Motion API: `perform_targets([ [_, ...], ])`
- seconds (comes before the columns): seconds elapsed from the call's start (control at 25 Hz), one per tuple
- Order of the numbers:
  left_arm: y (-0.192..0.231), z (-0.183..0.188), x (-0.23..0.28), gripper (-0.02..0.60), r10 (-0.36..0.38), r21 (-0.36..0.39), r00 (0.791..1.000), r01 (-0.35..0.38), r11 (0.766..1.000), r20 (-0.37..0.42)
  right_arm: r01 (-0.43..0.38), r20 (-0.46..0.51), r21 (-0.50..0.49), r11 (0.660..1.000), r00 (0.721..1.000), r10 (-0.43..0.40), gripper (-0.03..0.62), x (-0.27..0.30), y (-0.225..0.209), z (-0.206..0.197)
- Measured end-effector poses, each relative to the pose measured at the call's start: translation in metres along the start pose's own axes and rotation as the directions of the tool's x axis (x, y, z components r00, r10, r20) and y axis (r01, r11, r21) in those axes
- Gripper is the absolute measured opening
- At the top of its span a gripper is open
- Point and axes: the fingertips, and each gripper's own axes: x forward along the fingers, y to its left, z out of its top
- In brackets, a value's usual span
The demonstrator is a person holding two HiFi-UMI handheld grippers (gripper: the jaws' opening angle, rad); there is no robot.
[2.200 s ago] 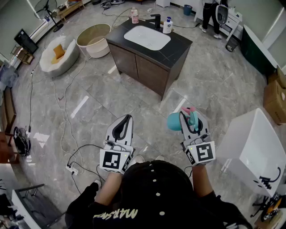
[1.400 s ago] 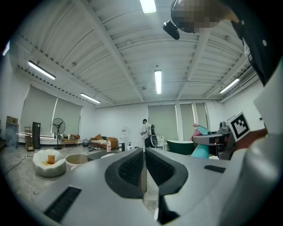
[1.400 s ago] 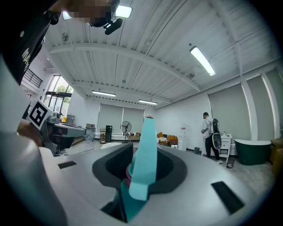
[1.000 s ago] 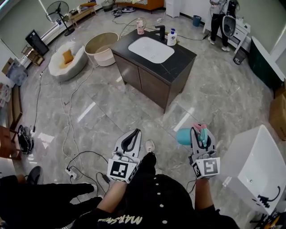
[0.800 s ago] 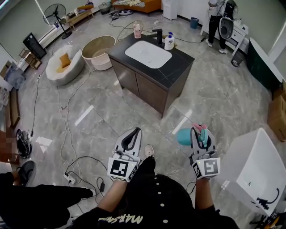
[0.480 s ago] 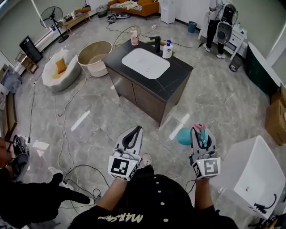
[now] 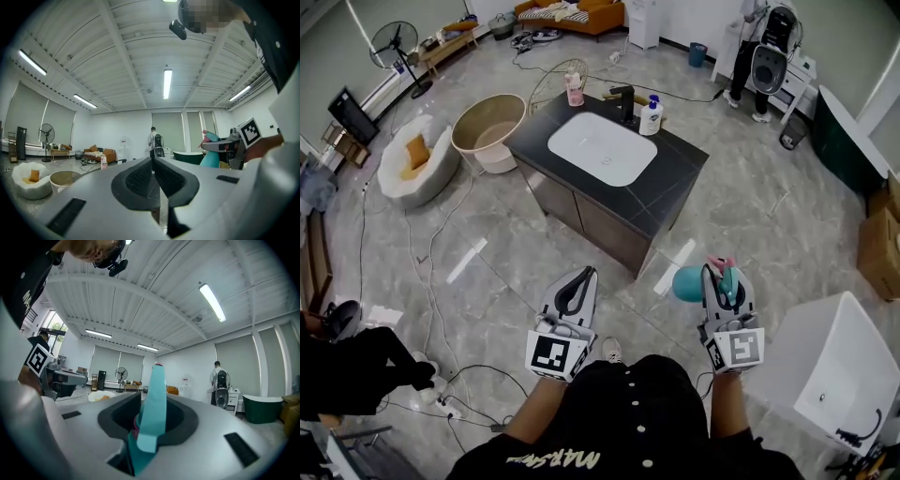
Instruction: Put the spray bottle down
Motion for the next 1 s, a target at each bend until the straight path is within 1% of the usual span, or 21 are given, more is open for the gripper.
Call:
perform_targets([
  [0.28,0.022,-0.018,0.034,0.023,0.005,-0.022,0.999,-0.006,1.000,-0.039,0.035,-0.032,0.002,0.999,0.999,-0.035,0.100,0.029,-0.024,-0.014],
  [0.52,0.032,-0.023,0.082,0.023,0.005,-0.019,0.999,-0.006,1.000,-0.052,0.035,-0.035,0.020,0.999,0.999,-0.034,0.100,0.070,-0.056,-0.029],
  [0.76,0.048,-0.026,0.157,0.023,0.036,-0.010,0.997,-0.037,0.999,-0.064,0.005,-0.014,0.031,1.000,1.000,-0.004,0.100,0.138,-0.108,-0.038],
  [1.0,0.068,-0.015,0.246,0.023,0.083,0.002,0.995,-0.083,0.997,-0.052,-0.039,-0.007,0.035,0.999,0.999,0.039,0.100,0.212,-0.170,-0.047],
])
